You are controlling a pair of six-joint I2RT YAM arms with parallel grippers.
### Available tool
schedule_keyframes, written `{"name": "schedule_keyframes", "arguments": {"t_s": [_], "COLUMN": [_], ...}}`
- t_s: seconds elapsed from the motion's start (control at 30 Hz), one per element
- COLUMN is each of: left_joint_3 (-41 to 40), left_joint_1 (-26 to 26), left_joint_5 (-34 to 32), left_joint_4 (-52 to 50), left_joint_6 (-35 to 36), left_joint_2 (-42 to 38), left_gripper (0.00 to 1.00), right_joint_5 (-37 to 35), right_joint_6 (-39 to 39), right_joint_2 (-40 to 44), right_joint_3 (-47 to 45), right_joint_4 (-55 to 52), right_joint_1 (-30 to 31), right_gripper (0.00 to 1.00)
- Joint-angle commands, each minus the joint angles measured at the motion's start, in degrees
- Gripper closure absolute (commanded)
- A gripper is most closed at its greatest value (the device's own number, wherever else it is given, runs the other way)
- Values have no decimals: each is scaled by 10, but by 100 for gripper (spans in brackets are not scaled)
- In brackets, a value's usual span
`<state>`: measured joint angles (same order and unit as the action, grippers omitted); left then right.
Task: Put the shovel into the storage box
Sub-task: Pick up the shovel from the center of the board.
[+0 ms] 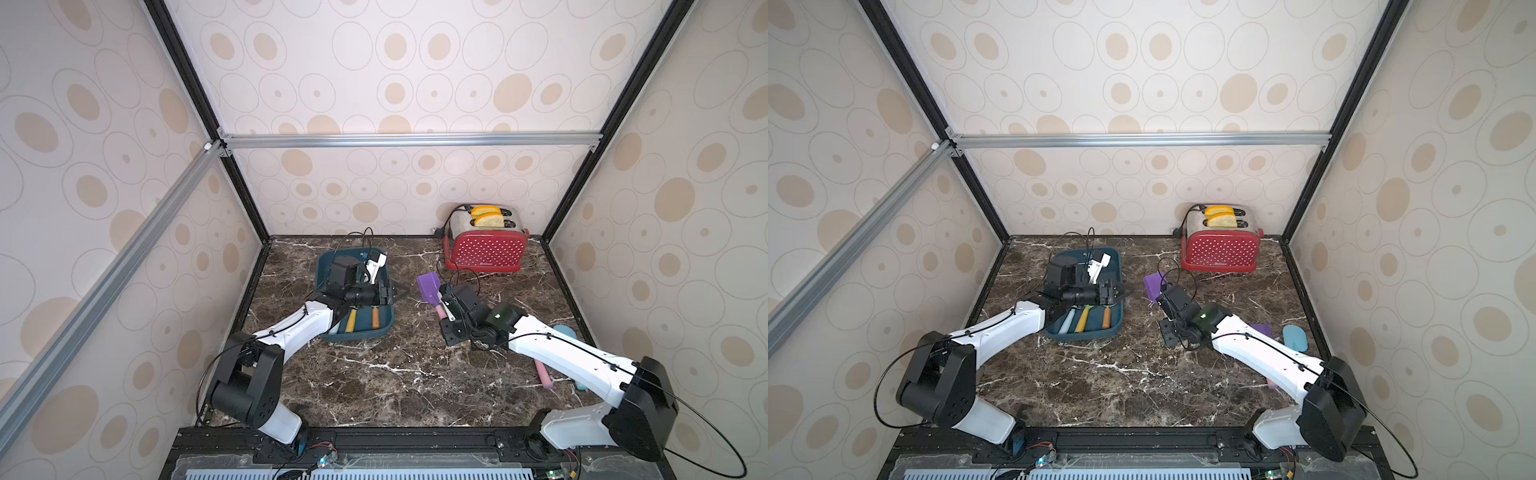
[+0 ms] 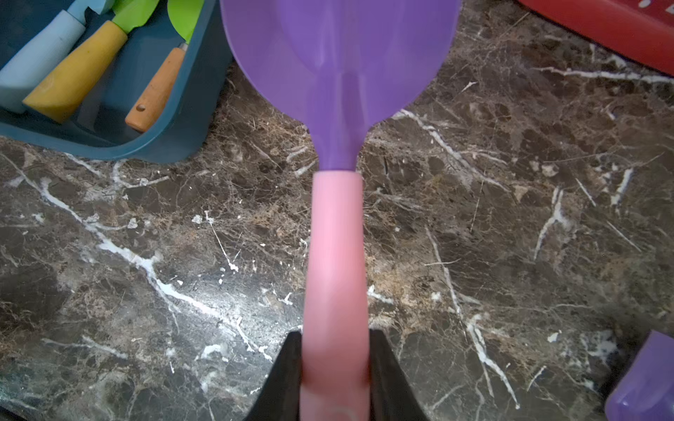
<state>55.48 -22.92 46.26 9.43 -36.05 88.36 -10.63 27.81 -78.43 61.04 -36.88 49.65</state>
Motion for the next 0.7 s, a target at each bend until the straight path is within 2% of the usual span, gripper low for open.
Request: {"name": "schedule_keyframes", "arguments": {"t_s": [0.0, 0.3, 0.67], "left_joint_3": [2, 19, 20], "left_joint_1": [-9, -25, -25], "left_joint_5": [-21, -51, -53], "left_joint_4": [16, 20, 72], "left_joint_6": [-2, 4, -27], "left_joint_2": [-4, 19, 36], "left_gripper": [31, 32, 44], "right_joint_5": [-4, -3, 4], "right_joint_6": [-18, -20, -18], "right_joint_2": [-11, -27, -37], "right_joint_3": [24, 61, 79], "right_joint_4": [-2, -1, -4], "right_joint_1": [11, 37, 64], "right_gripper": [100, 100, 100]}}
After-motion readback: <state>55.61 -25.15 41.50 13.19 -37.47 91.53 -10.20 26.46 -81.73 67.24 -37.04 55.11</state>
